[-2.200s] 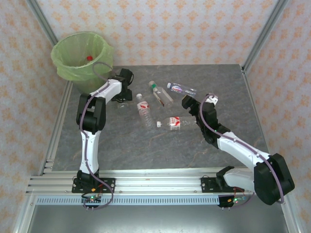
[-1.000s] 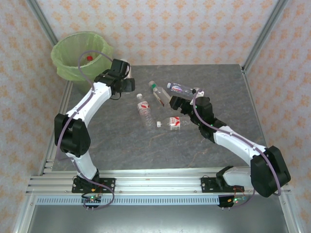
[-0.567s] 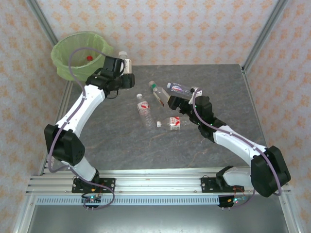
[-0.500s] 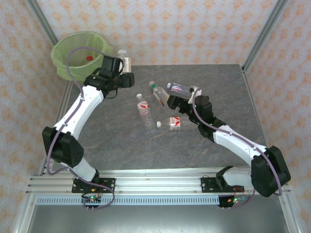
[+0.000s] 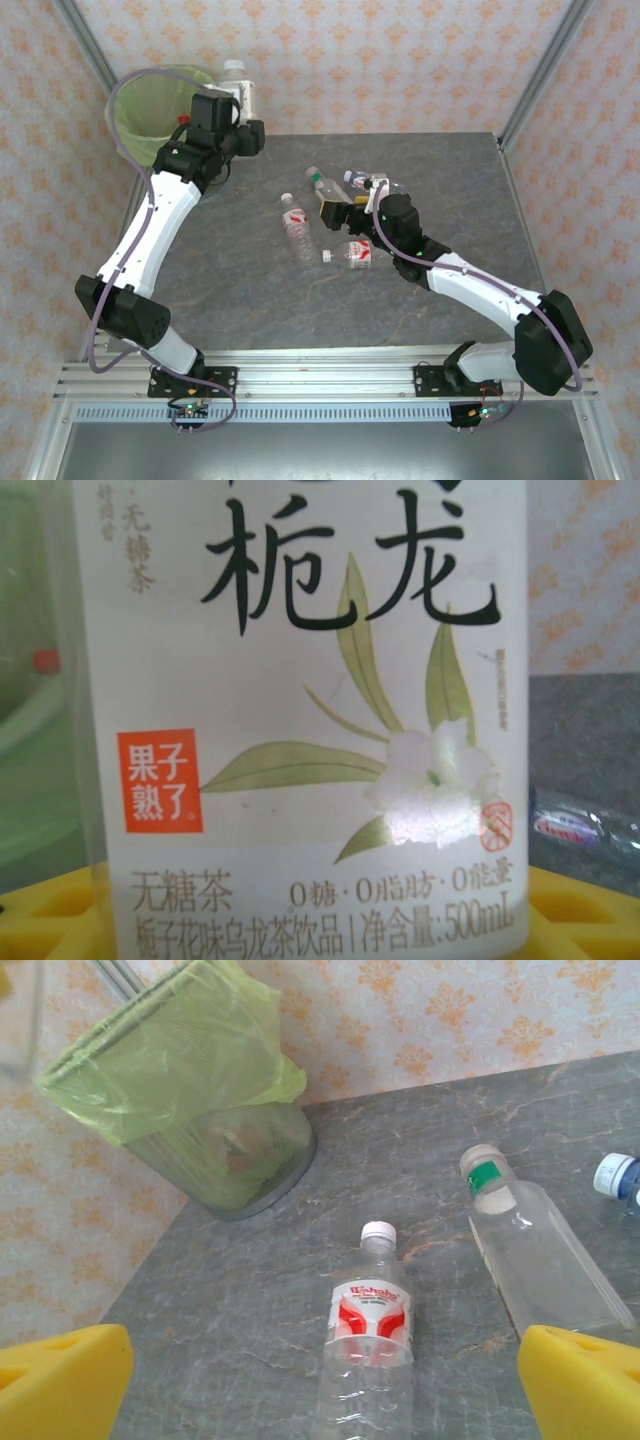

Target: Put the plastic bottles in the bin

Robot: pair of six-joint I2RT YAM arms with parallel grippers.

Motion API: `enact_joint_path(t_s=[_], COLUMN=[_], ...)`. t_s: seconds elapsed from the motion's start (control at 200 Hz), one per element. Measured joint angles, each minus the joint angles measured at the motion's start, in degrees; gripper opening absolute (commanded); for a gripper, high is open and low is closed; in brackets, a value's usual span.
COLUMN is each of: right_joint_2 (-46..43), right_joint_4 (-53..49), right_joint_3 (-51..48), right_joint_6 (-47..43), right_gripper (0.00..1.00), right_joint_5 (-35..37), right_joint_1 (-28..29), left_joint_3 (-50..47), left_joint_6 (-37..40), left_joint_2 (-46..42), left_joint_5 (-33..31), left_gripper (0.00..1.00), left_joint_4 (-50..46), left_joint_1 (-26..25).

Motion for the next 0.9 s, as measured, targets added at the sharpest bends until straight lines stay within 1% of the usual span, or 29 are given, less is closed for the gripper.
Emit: enact_joint_path(t_s=[0.18, 0.31, 0.616, 0.741, 0.901], right_joint_2=[-0.02, -0.59, -2.38, -2.69, -2.71], right_joint_4=[0.24, 0.31, 0.70, 0.72, 0.72], right_joint_3=[-0.13, -0.94, -2.93, -3.04, -3.04], right_joint_6=[-0.92, -1.25, -1.38, -1.75, -1.97], right_gripper=[0.99, 0.99, 0.99, 0.99, 0.99], right_joint_5=[0.59, 0.63, 1.57, 2.01, 2.21], right_joint_1=[0.00, 0.00, 0.00, 0.00, 0.00], left_joint_3=[3.82, 7.58, 19.65, 25.94, 36.06], left_joint_6=[0.04, -0.37, -0.66, -3.61, -10.49], left_joint_2=[0.15, 1.70, 10.51, 15.06, 22.99], left_joint_5=[-3.13, -3.91, -5.66, -6.03, -6.03], left_gripper=[0.00, 0.00, 0.00, 0.00, 0.00], left_joint_4=[0.00, 0.07, -0.26, -1.55, -4.63], left_joint_1=[4.20, 7.48, 12.20, 15.21, 19.17])
